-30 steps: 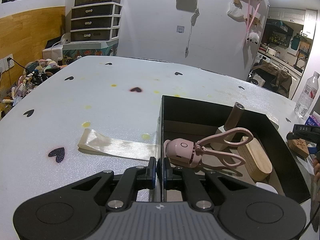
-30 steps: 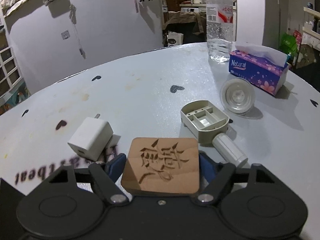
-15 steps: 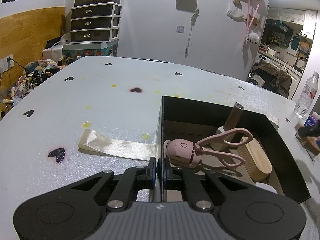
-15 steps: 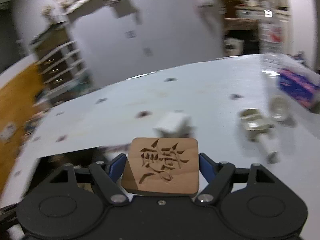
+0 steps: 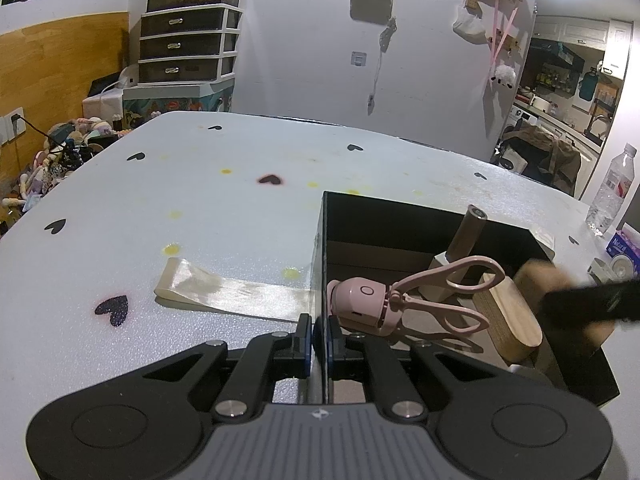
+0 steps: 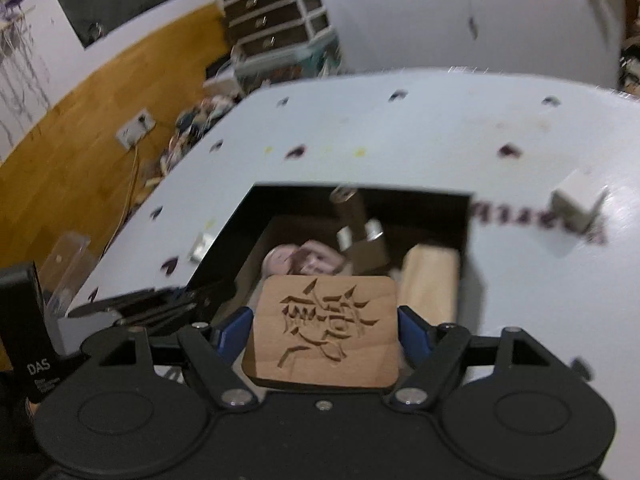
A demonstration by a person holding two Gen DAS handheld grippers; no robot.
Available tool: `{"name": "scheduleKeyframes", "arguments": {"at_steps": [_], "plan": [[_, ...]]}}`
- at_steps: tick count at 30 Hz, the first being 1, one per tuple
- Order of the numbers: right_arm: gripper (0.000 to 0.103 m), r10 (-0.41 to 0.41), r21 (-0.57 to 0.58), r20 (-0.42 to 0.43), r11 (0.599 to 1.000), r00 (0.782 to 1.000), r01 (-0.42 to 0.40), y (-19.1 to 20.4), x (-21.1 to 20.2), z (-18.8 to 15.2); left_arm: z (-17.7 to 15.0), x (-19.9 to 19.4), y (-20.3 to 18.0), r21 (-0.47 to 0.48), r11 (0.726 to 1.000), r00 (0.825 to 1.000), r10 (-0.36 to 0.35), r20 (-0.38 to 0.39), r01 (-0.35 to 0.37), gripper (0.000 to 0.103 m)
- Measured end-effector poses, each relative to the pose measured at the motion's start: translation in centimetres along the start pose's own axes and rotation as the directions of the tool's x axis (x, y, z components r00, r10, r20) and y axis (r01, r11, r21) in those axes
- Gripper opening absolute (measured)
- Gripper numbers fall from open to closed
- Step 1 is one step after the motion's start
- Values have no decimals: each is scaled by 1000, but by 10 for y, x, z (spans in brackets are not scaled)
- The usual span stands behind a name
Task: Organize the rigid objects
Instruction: 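Lower the wooden stamp into the black box and open the right gripper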
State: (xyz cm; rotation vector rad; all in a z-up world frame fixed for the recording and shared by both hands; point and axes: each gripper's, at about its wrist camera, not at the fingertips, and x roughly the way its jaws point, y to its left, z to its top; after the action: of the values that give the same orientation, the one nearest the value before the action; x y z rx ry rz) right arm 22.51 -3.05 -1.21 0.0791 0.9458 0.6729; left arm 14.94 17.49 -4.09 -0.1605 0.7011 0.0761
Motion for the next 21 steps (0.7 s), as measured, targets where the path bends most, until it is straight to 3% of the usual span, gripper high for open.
{"name": "scheduleKeyframes", "arguments": {"at_steps": [3,6,13,21], "plan": [[79,22,8,-43,1000,999,-22,8,17,0,0,-1,0,-5,1000,1000,-4,1,4,8],[78,-2,-56,-46,998,999,-1,19,25,0,0,0,2,-8,1000,1000,-11,2,11,8],[80,40,29,-128,999,991,-36,12,40,-2,-1,0,5,-11,1000,1000,-28,2,28,9],[83,75,44,-124,997,989,-70,12,33,-3,-1,0,7,-16,999,999,-33,3,33,10]]}}
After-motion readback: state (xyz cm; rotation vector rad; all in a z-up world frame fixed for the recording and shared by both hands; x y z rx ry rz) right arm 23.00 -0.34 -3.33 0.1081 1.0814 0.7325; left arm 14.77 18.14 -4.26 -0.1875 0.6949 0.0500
